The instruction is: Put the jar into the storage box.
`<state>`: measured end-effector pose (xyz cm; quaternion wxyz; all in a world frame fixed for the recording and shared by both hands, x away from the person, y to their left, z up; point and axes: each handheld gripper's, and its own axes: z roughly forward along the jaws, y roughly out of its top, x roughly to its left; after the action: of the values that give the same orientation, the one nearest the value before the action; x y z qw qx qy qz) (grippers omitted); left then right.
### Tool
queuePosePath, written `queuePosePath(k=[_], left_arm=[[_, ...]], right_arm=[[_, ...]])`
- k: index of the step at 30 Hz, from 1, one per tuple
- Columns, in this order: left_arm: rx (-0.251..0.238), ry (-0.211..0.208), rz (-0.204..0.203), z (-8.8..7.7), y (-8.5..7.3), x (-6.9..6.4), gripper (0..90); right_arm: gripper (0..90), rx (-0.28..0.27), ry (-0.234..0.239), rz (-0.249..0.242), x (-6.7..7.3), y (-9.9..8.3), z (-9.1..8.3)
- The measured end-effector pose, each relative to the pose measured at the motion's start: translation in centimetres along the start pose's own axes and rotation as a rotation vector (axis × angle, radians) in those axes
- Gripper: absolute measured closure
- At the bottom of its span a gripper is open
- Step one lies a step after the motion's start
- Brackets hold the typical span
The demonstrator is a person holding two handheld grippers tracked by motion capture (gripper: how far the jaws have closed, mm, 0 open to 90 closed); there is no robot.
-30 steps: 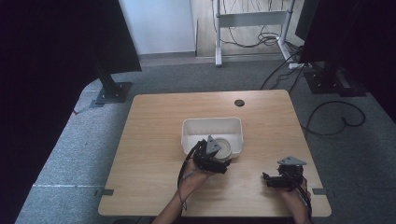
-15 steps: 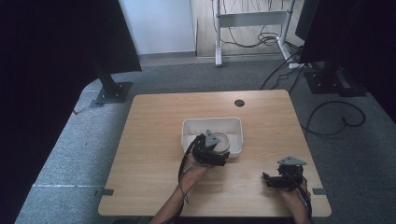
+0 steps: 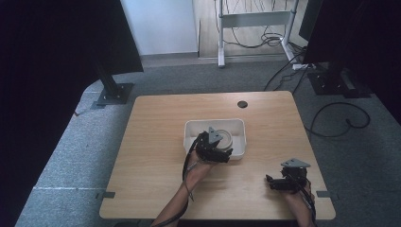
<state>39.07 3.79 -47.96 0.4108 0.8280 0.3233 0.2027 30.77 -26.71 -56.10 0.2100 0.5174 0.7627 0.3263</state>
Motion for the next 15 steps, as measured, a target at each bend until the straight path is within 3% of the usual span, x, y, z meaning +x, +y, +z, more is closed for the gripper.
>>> queuePosePath(k=[15], left_arm=[[0.012, 0.054, -0.034, 2.4, -0.4, 0.2, 10.0]], right_arm=[[0.8, 0.0, 0.004, -0.003, 0.0, 0.0, 0.0]])
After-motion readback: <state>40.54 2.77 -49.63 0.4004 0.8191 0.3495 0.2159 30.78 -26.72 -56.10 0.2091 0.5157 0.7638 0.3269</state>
